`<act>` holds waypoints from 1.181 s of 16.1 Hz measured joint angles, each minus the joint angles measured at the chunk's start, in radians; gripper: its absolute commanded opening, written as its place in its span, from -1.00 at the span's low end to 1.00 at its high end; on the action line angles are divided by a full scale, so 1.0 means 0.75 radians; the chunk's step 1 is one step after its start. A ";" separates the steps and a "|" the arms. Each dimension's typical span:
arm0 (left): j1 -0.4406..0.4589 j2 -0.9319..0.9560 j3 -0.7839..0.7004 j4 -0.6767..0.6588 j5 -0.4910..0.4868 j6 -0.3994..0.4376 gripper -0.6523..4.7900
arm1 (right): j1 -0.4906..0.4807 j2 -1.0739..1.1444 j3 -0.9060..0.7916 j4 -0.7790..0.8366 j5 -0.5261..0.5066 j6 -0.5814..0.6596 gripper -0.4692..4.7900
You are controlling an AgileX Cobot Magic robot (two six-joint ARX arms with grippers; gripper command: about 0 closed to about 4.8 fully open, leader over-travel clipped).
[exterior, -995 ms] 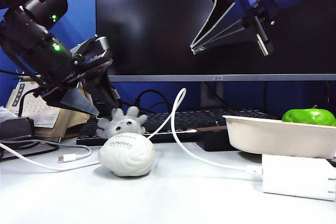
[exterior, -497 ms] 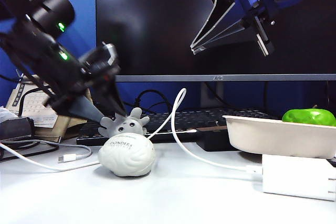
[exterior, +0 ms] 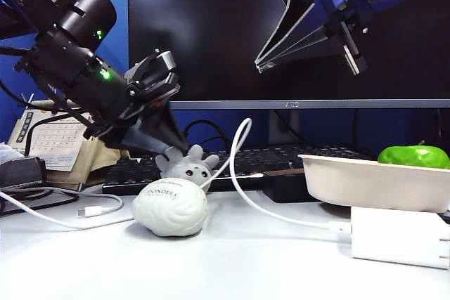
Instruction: Place the tilting octopus upright.
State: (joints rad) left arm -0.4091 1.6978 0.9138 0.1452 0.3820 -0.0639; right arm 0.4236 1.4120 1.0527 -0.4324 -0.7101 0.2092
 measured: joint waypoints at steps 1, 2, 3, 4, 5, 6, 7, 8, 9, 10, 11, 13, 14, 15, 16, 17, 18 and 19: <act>0.000 0.000 0.000 -0.003 0.000 0.000 -0.25 | 0.000 0.000 0.000 0.000 0.000 0.000 -0.82; -0.002 0.000 0.000 -0.016 0.001 0.001 -0.29 | 0.000 0.000 0.000 0.000 0.000 0.000 -0.83; -0.007 0.000 0.000 -0.032 0.001 0.000 -0.51 | 0.000 0.000 0.000 0.000 0.000 0.000 -0.83; -0.009 0.000 0.000 -0.046 0.001 0.001 -0.75 | 0.000 0.000 0.000 0.001 0.000 0.000 -0.82; -0.010 0.001 0.000 -0.058 0.002 0.001 -0.78 | 0.000 0.000 0.000 0.000 0.000 0.000 -0.82; -0.010 0.001 0.000 -0.066 0.003 0.000 -0.78 | 0.000 0.000 0.000 0.001 0.000 0.000 -0.82; -0.009 0.001 0.000 -0.070 0.002 0.000 -0.78 | 0.000 0.000 0.000 0.000 0.000 0.000 -0.82; -0.010 0.001 0.000 -0.070 0.003 0.001 -0.78 | 0.000 0.000 0.000 0.000 0.000 0.000 -0.82; -0.010 0.001 0.000 -0.071 0.003 0.001 -0.78 | 0.000 0.000 0.000 0.000 0.000 0.000 -0.82; -0.010 0.001 0.000 -0.072 0.003 0.001 -0.78 | 0.000 0.000 0.000 0.000 0.000 0.000 -0.83; -0.010 0.001 0.001 -0.075 0.003 0.000 -0.78 | 0.000 0.000 0.000 0.000 0.000 0.000 -0.82; -0.010 -0.014 0.001 -0.081 0.002 0.000 -0.78 | 0.000 0.000 0.000 0.001 0.000 0.000 -0.82; -0.010 -0.031 0.001 -0.083 0.002 0.000 -0.78 | 0.000 0.000 0.000 -0.001 0.000 0.000 -0.82; -0.010 -0.067 0.001 -0.083 0.002 0.000 -0.78 | 0.000 0.000 0.000 0.000 0.000 0.000 -0.83; -0.010 -0.096 0.001 -0.083 0.002 -0.001 -0.78 | 0.000 0.000 0.000 0.000 0.000 0.000 -0.82; -0.010 -0.121 0.001 -0.084 0.002 -0.009 -0.78 | 0.000 0.000 0.000 0.000 0.000 0.000 -0.83; -0.010 -0.151 0.001 -0.091 -0.001 -0.061 -0.78 | 0.000 0.000 0.000 0.000 0.000 0.000 -0.82; -0.010 -0.214 0.001 -0.132 -0.002 -0.226 -0.78 | 0.000 0.000 0.000 0.000 0.000 0.000 -0.82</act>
State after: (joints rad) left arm -0.4164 1.5372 0.9142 0.0460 0.3805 -0.2337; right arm 0.4236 1.4120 1.0527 -0.4324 -0.7101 0.2092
